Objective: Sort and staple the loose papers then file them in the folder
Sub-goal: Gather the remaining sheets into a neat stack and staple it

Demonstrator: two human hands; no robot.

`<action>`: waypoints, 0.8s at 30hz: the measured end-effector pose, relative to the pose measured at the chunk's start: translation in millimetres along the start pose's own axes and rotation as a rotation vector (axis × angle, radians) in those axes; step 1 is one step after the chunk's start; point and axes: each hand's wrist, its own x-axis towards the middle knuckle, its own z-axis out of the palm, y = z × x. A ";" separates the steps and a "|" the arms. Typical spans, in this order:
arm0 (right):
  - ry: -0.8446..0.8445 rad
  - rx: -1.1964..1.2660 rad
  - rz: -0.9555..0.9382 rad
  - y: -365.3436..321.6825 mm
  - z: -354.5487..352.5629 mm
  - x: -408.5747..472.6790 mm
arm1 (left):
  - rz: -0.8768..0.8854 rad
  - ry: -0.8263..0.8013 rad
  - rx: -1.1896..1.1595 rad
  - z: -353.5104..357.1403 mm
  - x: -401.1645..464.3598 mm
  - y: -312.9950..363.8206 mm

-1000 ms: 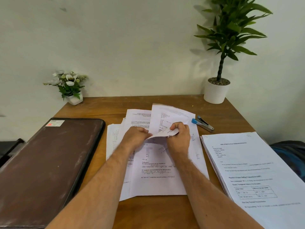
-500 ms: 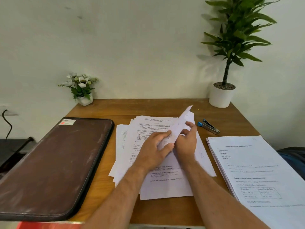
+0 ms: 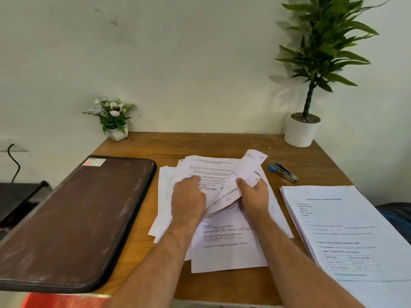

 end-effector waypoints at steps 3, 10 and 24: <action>-0.019 -0.021 0.020 -0.1 -1.0 -0.5 | -0.188 -0.111 0.206 -4.5 4.1 -12.4; -0.039 -0.105 0.034 -1.4 16.7 -6.6 | -0.328 -0.009 0.065 -16.6 21.3 -20.1; -0.044 -0.014 -0.145 1.8 8.4 -13.8 | 0.226 -0.196 0.070 -5.9 -29.0 56.4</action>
